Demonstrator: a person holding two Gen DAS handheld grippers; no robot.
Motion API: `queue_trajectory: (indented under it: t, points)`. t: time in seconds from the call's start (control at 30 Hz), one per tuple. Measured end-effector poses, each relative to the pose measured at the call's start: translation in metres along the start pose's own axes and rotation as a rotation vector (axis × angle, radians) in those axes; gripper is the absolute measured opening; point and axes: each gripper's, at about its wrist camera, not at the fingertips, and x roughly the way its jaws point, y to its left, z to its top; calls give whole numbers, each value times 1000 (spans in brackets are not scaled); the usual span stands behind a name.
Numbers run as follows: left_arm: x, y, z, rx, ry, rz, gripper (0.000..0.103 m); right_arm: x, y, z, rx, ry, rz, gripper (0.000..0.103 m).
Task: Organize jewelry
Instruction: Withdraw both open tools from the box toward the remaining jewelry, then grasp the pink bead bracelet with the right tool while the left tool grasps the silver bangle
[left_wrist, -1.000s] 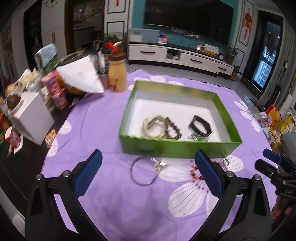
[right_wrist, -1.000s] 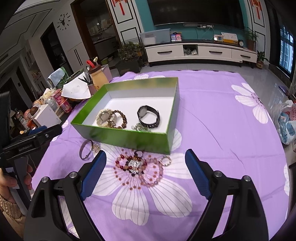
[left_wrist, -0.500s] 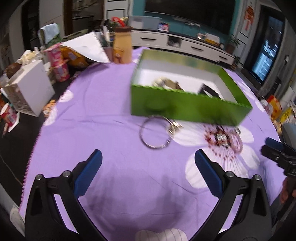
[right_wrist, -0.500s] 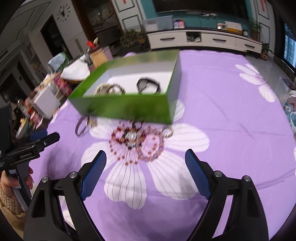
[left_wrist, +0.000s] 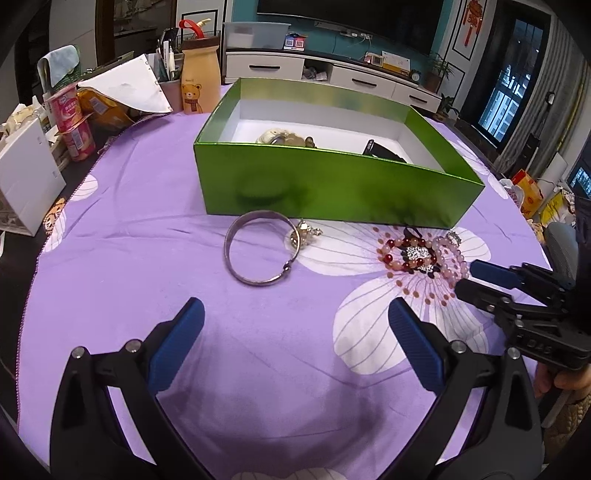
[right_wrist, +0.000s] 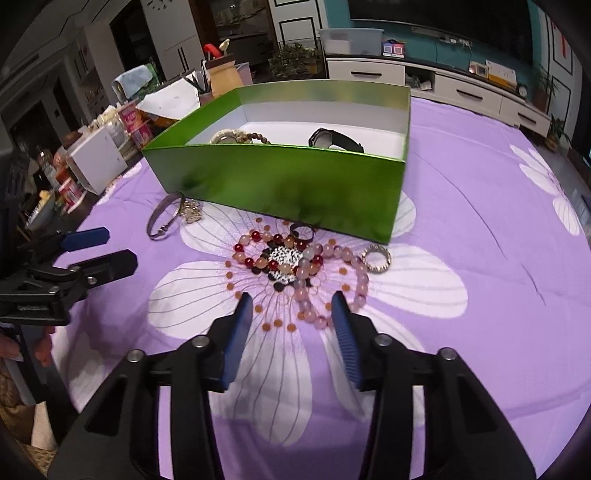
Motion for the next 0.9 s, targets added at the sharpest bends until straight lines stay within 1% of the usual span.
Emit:
queue_trajectory:
  t: [0.07, 0.17, 0.2, 0.23, 0.3, 0.4, 0.43, 0.53, 0.57, 0.67, 0.73, 0.8, 0.87, 0.9]
  points:
    - [2, 0, 1, 0, -2, -6, 101, 8, 1, 2, -17, 10, -16, 37]
    - [5, 1, 4, 4, -1, -14, 99, 19, 4, 3, -49, 33, -42, 24]
    - [7, 1, 5, 5, -1, -19, 98, 20, 6, 3, -70, 24, -64, 17]
    - [8, 1, 6, 6, 0, -21, 97, 22, 8, 3, -90, 20, -82, 14]
    - [11, 1, 9, 9, 4, -25, 94, 23, 8, 3, -88, 19, -75, 7]
    - [17, 1, 13, 18, 8, -28, 90, 19, -2, 4, -26, 10, -33, 7]
    - [19, 1, 14, 22, 11, -29, 87, 16, -6, 5, 6, 1, -6, 7]
    - [26, 2, 20, 31, 22, -32, 77, -2, -21, 10, 92, -59, 84, 7]
    - [28, 3, 22, 36, 25, -36, 76, -9, -25, 12, 114, -81, 107, 7]
    - [35, 2, 27, 49, 35, -46, 68, -21, -32, 16, 135, -112, 120, 7]
    - [39, 1, 28, 56, 48, -56, 48, -26, -34, 17, 136, -124, 114, 7]
    - [45, 2, 31, 61, 67, -56, 43, -27, -36, 18, 139, -128, 114, 7]
    - [50, 2, 31, 64, 80, -50, 42, -28, -37, 18, 143, -130, 116, 7]
    - [51, 2, 31, 67, 85, -49, 40, -28, -37, 18, 144, -130, 118, 7]
